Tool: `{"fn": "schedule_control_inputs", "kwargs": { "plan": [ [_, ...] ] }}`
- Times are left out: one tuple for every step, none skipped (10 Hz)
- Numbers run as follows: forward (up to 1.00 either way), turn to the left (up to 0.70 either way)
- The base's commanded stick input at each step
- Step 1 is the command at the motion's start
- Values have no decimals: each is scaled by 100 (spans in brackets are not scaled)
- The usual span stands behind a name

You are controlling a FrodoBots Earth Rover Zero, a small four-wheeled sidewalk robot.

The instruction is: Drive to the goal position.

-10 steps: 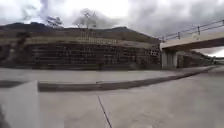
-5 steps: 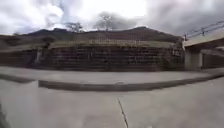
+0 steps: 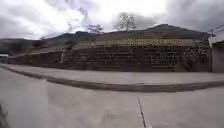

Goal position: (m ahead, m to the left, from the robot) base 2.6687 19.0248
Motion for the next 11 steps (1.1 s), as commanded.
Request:
{"fn": "schedule_control_inputs", "kwargs": {
  "plan": [
    [0, 45],
    [0, 45],
    [0, 45],
    [0, 45],
    [0, 45],
    [0, 45],
    [0, 45],
    [0, 45],
    [0, 45],
    [0, 45],
    [0, 45]
  ]
}}
